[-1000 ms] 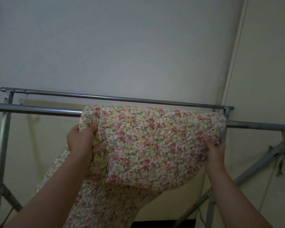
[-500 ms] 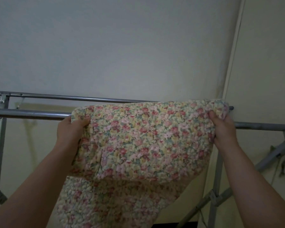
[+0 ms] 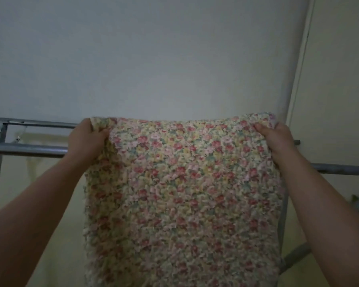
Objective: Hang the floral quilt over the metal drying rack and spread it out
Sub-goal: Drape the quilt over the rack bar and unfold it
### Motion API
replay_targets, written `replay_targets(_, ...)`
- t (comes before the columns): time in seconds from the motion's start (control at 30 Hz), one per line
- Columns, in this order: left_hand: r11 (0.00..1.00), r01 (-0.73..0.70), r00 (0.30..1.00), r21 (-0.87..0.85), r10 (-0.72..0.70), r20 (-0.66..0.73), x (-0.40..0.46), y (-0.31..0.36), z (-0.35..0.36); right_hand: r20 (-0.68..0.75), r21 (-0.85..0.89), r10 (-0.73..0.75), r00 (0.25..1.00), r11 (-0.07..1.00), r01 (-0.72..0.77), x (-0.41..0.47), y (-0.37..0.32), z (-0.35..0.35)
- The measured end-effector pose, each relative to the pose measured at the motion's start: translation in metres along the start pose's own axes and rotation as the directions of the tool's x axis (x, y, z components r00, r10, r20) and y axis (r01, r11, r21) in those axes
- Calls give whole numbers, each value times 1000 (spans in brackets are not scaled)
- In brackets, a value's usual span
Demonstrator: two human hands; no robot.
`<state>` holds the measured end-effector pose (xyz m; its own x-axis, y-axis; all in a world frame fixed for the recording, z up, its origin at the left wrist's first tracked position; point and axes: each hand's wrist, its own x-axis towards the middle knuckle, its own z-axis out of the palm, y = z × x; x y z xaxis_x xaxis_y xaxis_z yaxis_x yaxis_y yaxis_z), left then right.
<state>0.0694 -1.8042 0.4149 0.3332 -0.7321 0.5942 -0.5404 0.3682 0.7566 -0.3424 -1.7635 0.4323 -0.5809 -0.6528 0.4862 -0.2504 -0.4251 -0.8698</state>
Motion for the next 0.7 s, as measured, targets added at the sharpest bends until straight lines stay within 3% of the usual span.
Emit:
replay_targets(0.17,997,-81,992,-18,79,-99,32,26,10,14,22,86,996,996,-86,26,-8,-7)
replay_targets(0.27,984,-77,996,164,84,-38,45,26,17,84,-207,166,983,967,-146,33,-6,-5)
replay_targets(0.3,971,-57,998,231,56,15,46,21,20,96,-370,205,974,916,-156,32,-4,-4)
replay_targets(0.37,932,-5,991,363,-43,124,44,5,25,95,-689,292,952,710,-149,26,-2,-2)
replay_targets(0.43,891,7,977,455,-103,186,40,-7,26,83,-851,348,934,512,-115,18,-2,-1)
replay_targets(0.47,879,10,975,476,-114,189,39,-10,25,64,-873,350,935,474,-118,18,0,-2)
replay_targets(0.53,869,27,983,495,-112,144,36,-12,22,-1,-861,301,954,485,-155,19,4,-4)
replay_targets(0.6,840,34,997,542,-64,36,29,-13,21,-67,-851,158,985,506,-140,15,5,-7)
replay_targets(0.7,829,-89,969,553,200,-145,10,-17,18,-71,-857,-74,995,515,-23,1,4,-11)
